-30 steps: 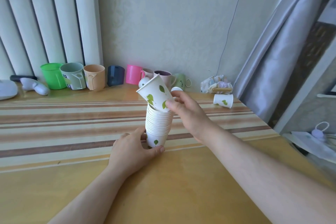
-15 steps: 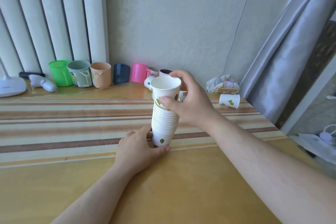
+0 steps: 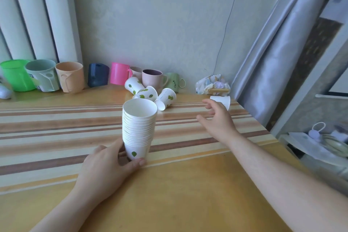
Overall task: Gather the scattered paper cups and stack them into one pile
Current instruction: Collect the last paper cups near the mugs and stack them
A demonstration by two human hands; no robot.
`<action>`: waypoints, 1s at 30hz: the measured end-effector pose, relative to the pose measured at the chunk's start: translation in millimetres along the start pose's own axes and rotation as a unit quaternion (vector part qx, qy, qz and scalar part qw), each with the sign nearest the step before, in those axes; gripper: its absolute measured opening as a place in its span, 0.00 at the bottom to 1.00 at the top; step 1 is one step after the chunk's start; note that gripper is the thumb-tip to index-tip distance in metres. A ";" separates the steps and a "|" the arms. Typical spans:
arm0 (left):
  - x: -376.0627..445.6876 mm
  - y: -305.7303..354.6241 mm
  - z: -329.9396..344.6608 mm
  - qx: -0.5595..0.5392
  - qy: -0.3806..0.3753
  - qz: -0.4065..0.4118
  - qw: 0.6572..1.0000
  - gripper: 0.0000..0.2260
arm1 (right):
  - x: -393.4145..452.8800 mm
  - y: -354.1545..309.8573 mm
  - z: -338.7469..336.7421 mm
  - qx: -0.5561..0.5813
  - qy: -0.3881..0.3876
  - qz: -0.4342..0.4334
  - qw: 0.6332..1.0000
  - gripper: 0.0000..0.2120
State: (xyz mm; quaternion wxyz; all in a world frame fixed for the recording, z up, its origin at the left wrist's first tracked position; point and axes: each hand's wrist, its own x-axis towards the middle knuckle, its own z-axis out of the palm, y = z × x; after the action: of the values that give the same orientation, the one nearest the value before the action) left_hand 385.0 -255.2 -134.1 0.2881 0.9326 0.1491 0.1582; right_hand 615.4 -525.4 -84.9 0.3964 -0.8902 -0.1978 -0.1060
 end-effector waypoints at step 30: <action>5.1 1.1 5.9 -0.017 0.000 -0.004 1.000 0.18 | 4.8 -154.3 -12.7 0.469 -0.239 -0.090 0.846 0.16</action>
State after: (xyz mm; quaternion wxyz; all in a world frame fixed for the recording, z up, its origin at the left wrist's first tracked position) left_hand 392.1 -257.1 -137.0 0.3042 0.9271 0.1499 0.1596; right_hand 552.0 -439.9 27.6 0.6958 -0.5748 -0.3912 0.1799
